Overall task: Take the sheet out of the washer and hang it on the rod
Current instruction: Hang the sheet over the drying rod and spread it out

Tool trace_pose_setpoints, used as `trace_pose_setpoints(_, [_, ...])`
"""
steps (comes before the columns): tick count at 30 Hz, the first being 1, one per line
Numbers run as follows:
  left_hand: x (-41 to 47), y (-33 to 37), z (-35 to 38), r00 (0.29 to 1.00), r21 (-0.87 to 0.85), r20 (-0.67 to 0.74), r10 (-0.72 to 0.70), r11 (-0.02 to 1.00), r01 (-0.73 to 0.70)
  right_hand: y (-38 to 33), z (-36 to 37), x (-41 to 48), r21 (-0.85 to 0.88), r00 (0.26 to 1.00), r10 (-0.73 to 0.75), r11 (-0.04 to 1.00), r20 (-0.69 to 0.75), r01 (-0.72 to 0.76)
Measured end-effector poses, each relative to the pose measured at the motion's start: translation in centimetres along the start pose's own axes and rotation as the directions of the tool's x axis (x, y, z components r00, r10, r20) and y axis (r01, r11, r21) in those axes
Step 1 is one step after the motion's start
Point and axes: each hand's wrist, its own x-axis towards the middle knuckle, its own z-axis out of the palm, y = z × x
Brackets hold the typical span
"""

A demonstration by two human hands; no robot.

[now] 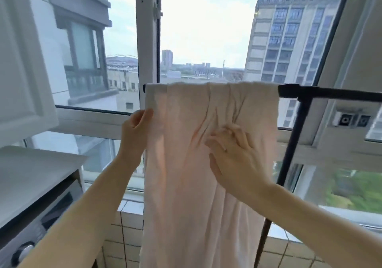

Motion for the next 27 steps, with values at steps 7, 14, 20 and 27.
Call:
trace_pose_setpoints(7, [1.3, 3.0, 2.0, 0.989, 0.141, -0.148, 0.009, 0.99, 0.012, 4.9, -3.2, 8.1, -0.166, 0.983, 0.165, 0.974, 0.075, -0.151])
trace_pose_setpoints(14, [0.9, 3.0, 4.2, 0.989, 0.25, -0.134, 0.062, 0.968, -0.027, 9.2, -2.8, 9.9, -0.241, 0.941, 0.156, 0.967, 0.302, -0.083])
trace_pose_setpoints(20, [1.6, 2.7, 5.1, 0.985, 0.362, -0.152, 0.076, 0.932, -0.016, 11.9, -2.5, 9.5, -0.197, 0.952, 0.184, 0.971, 0.243, -0.137])
trace_pose_setpoints(27, [3.2, 2.0, 4.3, 0.997, 0.335, -0.08, 0.018, 0.942, 0.01, 16.2, -5.9, 7.2, -0.18, 0.911, 0.368, 0.924, 0.186, -0.337])
